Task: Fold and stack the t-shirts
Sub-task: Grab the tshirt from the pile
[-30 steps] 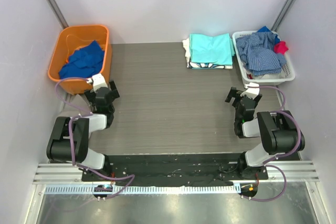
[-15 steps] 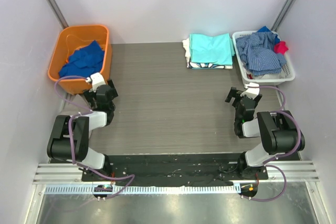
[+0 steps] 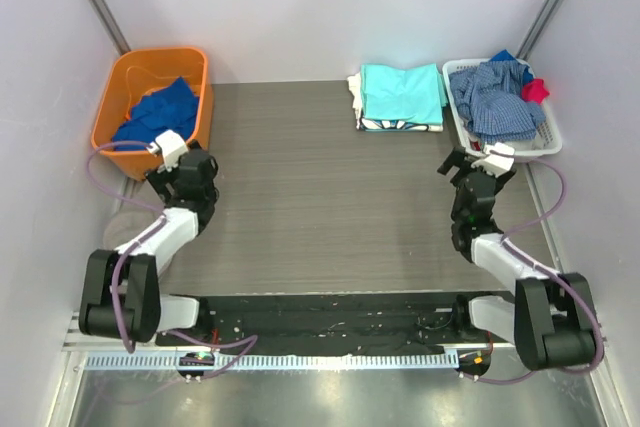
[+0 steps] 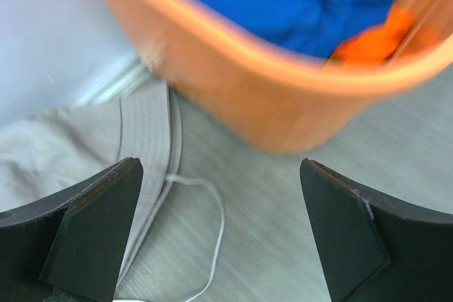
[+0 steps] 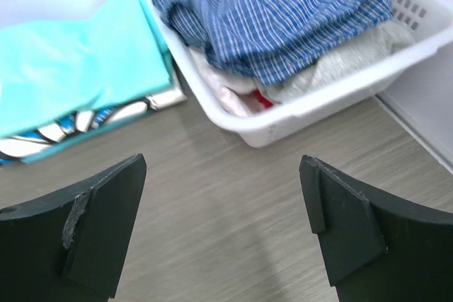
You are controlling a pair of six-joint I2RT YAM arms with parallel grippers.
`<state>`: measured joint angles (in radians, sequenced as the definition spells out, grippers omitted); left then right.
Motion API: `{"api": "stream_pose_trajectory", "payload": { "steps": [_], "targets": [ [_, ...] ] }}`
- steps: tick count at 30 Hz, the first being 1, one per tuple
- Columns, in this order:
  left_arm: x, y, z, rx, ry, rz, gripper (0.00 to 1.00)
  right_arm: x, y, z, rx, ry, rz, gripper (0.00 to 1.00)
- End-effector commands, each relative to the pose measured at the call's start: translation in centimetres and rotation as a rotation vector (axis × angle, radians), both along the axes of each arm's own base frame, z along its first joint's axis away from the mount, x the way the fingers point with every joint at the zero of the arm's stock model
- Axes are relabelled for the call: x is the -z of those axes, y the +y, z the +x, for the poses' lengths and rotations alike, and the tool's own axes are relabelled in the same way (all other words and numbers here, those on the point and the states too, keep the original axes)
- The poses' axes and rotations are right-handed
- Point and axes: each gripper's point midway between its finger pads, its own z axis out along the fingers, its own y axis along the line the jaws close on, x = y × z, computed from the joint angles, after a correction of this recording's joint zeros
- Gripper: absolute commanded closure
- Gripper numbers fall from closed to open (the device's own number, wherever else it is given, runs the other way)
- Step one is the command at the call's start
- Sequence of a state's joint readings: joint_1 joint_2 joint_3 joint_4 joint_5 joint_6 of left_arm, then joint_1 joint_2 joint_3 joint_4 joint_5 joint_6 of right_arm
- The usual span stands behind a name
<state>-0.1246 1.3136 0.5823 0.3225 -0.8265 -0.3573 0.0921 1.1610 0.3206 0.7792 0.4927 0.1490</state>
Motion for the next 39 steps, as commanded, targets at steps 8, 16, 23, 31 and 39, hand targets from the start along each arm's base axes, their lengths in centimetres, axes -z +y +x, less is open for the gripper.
{"api": "stream_pose_trajectory", "payload": {
  "steps": [8,16,23,31,39],
  "targets": [
    [-13.2,-1.0,1.0,0.091,-0.139,-0.01,0.0,-7.4,5.0,1.9,-0.09,0.053,0.207,0.0],
    [-18.6,1.0,5.5,0.256,-0.004,-0.032,0.0,-8.0,9.7,-0.2,-0.27,0.161,0.311,0.0],
    [-17.9,1.8,11.3,0.269,0.035,-0.137,0.0,-8.5,11.9,-2.9,-0.388,0.21,0.314,0.0],
    [-12.2,4.3,18.0,0.22,0.155,-0.14,0.0,-5.7,12.1,-4.6,-0.413,0.278,0.308,0.0],
    [-6.9,7.4,21.2,0.177,0.191,-0.167,0.0,-2.9,13.2,-4.6,-0.454,0.352,0.308,0.0]
  ]
}}
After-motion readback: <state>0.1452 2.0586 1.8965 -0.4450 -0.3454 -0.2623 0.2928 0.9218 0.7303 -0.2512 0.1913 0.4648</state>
